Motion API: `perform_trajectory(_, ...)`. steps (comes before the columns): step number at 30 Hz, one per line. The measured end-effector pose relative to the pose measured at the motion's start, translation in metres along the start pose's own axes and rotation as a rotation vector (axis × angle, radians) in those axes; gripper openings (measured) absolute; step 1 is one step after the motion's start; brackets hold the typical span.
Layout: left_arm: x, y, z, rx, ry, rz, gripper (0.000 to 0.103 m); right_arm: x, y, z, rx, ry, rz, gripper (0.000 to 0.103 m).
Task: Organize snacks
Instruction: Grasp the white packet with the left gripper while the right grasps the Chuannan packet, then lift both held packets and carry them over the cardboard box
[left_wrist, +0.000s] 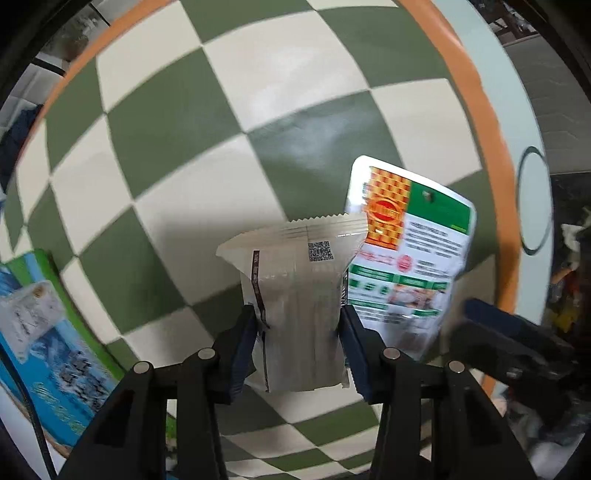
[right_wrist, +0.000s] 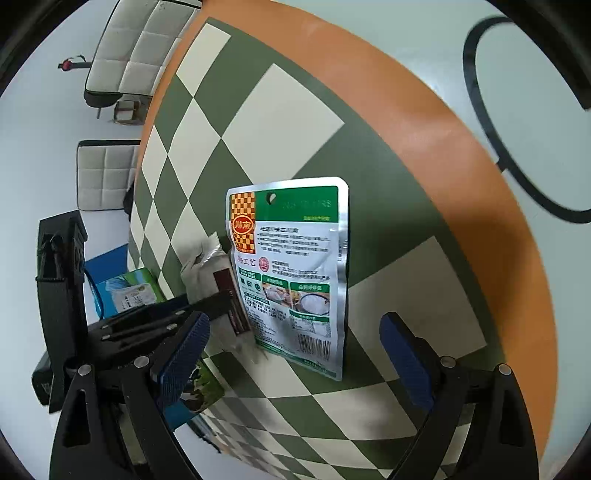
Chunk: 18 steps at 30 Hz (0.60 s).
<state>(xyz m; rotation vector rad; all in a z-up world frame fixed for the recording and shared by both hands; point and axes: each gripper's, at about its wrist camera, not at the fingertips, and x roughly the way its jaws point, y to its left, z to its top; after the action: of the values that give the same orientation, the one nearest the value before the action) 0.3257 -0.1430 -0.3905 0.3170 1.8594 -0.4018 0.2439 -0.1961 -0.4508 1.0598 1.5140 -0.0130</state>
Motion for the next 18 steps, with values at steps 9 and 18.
perform_trajectory(9, 0.004, 0.018, -0.008, -0.036, -0.024, -0.041, 0.043, 0.000, -0.007, 0.001, 0.019, -0.019, 0.169, 0.091)
perform_trajectory(18, 0.010, 0.027, -0.028, -0.062, -0.042, -0.076, 0.043, -0.013, -0.042, 0.000, 0.113, -0.067, 0.487, 0.091)
